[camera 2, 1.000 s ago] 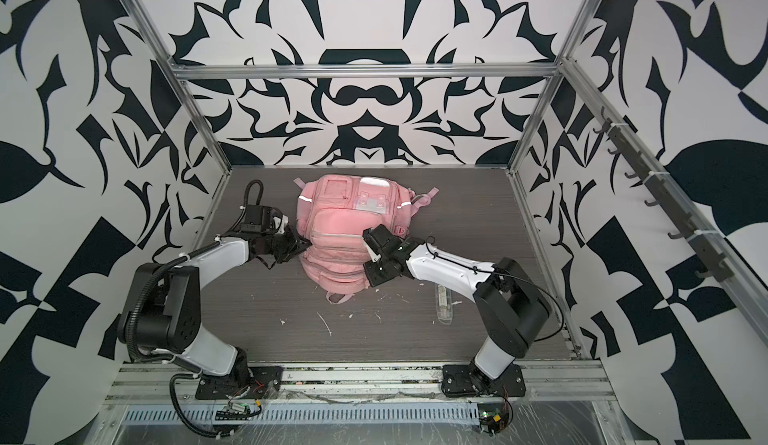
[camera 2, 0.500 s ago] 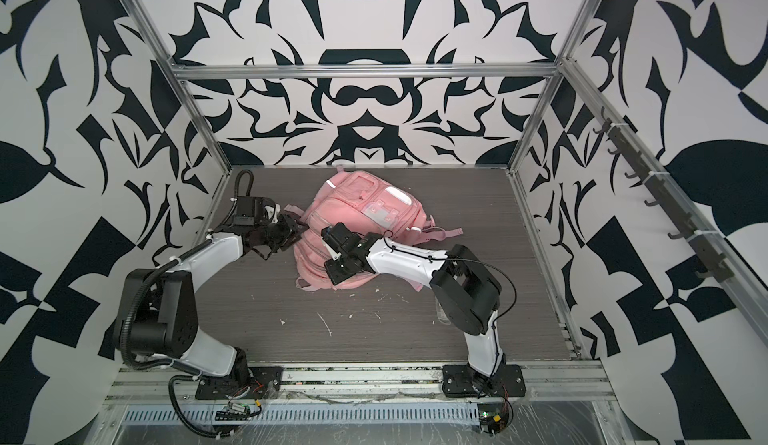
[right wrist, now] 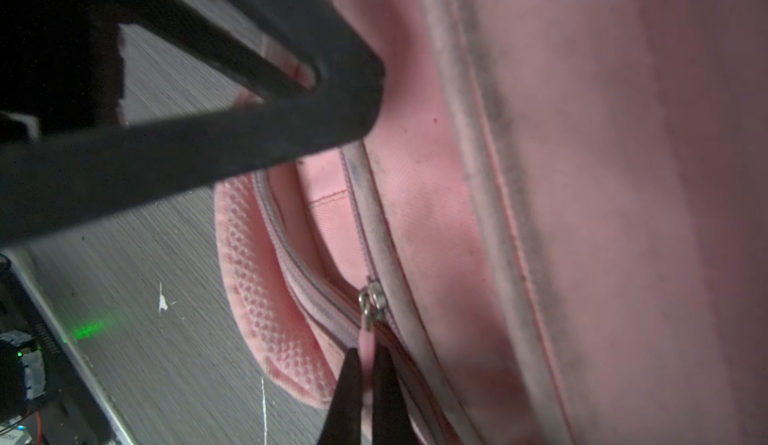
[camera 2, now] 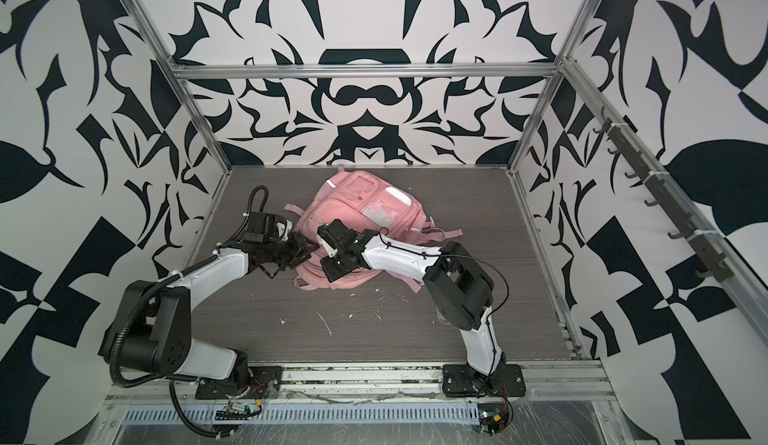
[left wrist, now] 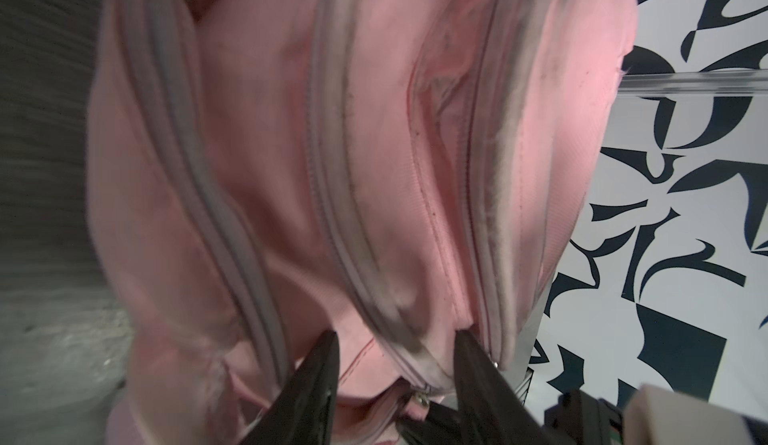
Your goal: Pack the student bag
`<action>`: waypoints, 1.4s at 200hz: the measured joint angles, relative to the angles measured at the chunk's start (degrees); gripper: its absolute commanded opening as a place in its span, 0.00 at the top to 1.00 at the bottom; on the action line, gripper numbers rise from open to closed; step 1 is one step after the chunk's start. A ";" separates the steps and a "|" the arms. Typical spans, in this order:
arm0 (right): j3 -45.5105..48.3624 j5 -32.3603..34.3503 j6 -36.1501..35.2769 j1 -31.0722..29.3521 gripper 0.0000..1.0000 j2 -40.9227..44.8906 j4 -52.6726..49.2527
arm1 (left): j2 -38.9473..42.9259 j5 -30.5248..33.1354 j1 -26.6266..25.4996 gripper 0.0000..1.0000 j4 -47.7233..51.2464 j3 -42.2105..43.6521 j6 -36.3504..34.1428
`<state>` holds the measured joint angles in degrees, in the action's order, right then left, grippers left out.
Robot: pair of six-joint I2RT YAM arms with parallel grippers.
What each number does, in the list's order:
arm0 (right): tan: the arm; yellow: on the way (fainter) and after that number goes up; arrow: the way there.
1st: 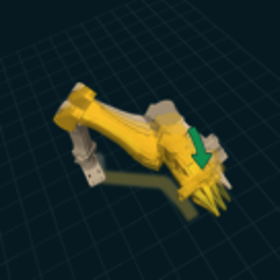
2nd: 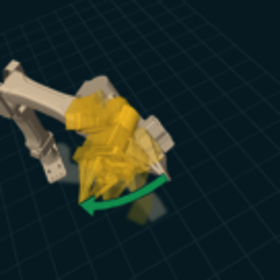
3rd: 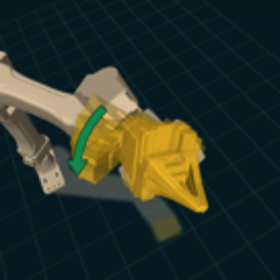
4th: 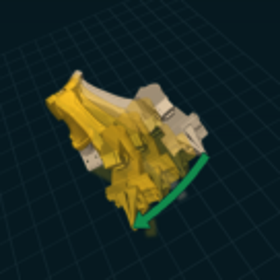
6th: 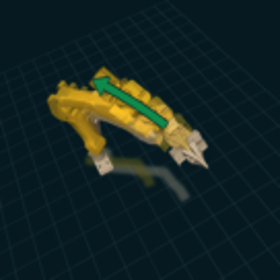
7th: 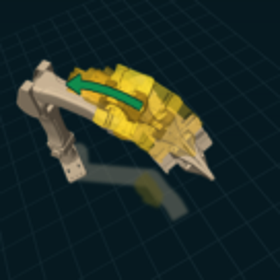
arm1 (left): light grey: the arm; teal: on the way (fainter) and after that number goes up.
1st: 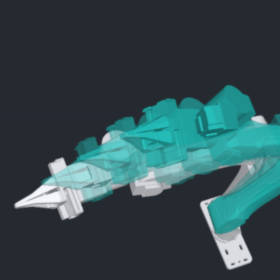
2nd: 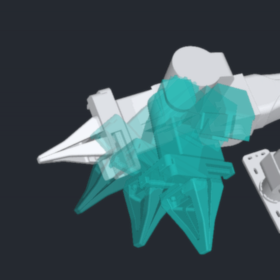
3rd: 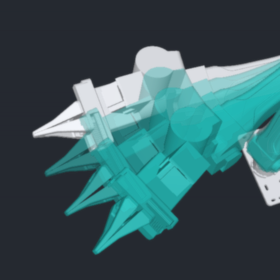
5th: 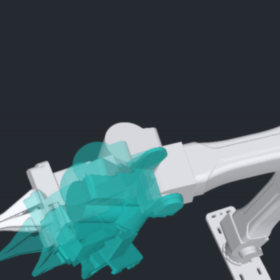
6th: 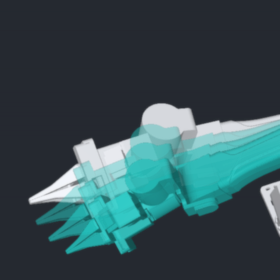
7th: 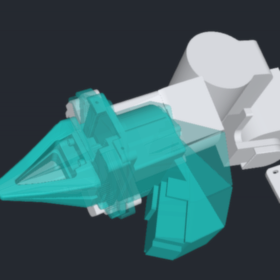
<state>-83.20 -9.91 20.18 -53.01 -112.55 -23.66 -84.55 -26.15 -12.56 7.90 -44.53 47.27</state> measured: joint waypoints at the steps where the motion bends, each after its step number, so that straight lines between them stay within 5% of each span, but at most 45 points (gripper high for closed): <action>1: 0.02 0.00 0.00 0.00 1.00 0.02 0.00 | -0.24 -0.02 -0.04 0.53 -0.09 -0.02 0.04; 64: 5.05 0.09 0.28 0.11 1.00 3.54 2.38 | -5.53 -1.55 -0.66 0.87 -2.49 -2.16 1.27; 123: 16.55 0.87 0.02 2.23 1.00 12.87 2.95 | -5.53 -3.65 1.07 0.90 -1.64 -2.69 0.96; 169: 24.41 -0.04 -1.05 9.35 1.00 20.59 2.95 | -5.35 -4.37 2.12 0.90 -1.55 -2.69 0.24; 280: 22.25 -2.51 -4.81 23.52 1.00 19.50 1.64 | -2.69 -3.65 2.54 0.90 -1.31 -1.49 -1.29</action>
<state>-60.95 -12.43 15.38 -29.50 -93.06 -22.02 -87.24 -29.80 -10.02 6.59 -46.02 45.98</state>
